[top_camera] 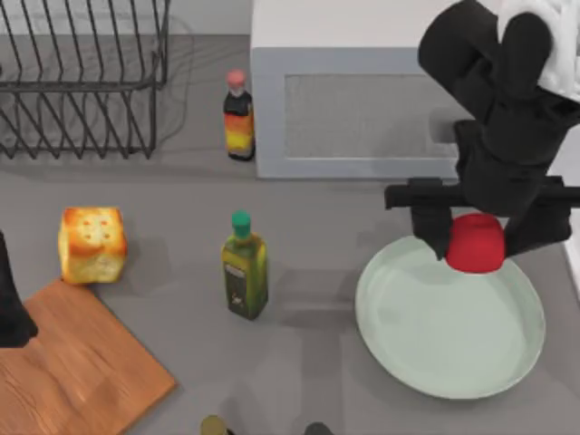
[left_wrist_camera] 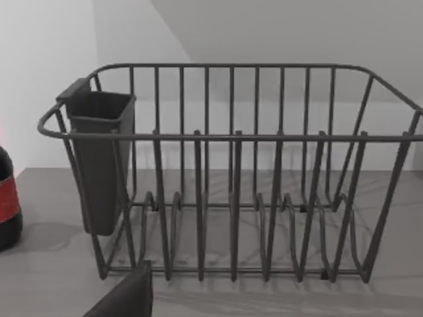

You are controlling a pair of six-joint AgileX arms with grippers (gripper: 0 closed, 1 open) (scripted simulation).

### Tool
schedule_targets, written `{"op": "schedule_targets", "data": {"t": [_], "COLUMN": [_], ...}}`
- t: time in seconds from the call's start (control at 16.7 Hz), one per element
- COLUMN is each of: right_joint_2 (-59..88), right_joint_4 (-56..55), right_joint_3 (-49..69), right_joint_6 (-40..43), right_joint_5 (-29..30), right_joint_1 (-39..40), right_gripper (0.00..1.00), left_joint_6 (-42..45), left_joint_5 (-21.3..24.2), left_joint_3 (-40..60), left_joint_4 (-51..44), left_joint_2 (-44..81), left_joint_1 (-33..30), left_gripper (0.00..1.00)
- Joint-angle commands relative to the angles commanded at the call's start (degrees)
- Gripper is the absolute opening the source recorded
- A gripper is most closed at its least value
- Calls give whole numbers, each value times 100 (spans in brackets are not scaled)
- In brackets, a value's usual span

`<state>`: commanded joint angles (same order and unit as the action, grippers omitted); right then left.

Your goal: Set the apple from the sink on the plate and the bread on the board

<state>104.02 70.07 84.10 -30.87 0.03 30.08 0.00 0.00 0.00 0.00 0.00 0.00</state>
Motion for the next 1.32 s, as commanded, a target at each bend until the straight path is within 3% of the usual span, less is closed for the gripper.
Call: {"op": "schedule_targets", "data": {"t": [0.18,0.96,1.32], "right_joint_2": [0,0,0], "right_joint_4": [0,0,0], "right_joint_3": [0,0,0], "right_joint_6": [0,0,0], "right_joint_5": [0,0,0], "right_joint_1": [0,0,0], "right_gripper": [0,98,100], "left_joint_6": [0,0,0], "left_joint_5": [0,0,0], "left_joint_3": [0,0,0], "left_joint_4": [0,0,0], "left_joint_2": [0,0,0], "left_joint_1": [0,0,0], "left_gripper": [100,100,100]}}
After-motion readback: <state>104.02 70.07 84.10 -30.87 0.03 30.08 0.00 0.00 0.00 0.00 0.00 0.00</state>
